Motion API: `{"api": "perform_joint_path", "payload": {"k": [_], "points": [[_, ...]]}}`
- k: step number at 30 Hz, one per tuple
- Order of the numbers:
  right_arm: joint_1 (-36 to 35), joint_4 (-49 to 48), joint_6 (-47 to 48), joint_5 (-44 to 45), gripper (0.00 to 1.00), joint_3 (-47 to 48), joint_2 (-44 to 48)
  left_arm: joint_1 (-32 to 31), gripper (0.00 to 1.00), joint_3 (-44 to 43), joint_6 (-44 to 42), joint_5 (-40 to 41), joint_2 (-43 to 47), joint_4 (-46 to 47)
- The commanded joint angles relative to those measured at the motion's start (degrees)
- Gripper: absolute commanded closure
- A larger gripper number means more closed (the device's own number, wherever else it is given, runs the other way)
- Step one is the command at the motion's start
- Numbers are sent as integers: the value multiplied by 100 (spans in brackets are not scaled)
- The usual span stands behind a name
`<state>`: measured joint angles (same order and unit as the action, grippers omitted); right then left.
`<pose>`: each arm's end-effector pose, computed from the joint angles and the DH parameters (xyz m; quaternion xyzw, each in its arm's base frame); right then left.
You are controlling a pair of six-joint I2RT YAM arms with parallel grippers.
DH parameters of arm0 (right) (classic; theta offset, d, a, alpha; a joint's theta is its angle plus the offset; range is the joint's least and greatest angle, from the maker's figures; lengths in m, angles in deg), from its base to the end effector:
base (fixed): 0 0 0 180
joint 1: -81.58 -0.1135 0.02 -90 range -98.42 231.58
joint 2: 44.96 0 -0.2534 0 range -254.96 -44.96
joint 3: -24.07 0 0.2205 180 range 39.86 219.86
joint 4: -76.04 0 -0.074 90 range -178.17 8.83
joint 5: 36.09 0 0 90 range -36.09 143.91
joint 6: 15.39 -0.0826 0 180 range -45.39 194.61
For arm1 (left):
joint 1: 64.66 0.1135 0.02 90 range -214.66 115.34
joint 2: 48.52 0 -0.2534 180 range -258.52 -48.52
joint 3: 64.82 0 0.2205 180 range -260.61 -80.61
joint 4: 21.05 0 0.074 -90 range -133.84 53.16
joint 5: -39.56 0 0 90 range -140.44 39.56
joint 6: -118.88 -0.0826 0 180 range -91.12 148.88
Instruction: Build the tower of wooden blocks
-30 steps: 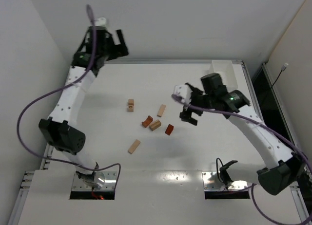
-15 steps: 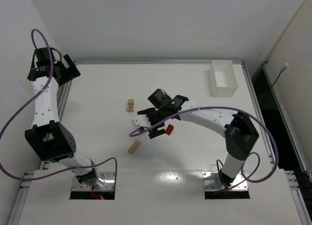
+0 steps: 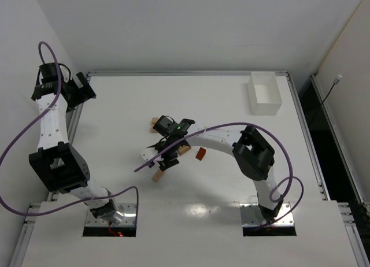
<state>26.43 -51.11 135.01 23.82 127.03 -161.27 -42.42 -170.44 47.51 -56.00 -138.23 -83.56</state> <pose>0.1978 0.3565 0.1566 -0.8279 0.4586 0.2446 0.2106 0.3160 0.1206 0.3138 -0.3072 0.8759 -0.0334 0.3705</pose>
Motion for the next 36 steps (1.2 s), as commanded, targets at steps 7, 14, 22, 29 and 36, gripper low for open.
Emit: {"api": "perform_joint_path", "payload": {"k": [7,14,22,29,36], "points": [[-364,153,543,-33,46,63,-436,193,1,-18,-35,-349,-99,75],[-540,153,543,143,46,396,-884,299,1,149,-35,-586,-99,75],[-593,293,727,196,60,581,-1139,413,1,386,-35,-586,68,75],[-531,811,685,310,100,476,-1026,413,1,386,-35,-692,121,75],[415,382,-1941,179,100,301,309,247,1,667,-35,-578,244,225]]}}
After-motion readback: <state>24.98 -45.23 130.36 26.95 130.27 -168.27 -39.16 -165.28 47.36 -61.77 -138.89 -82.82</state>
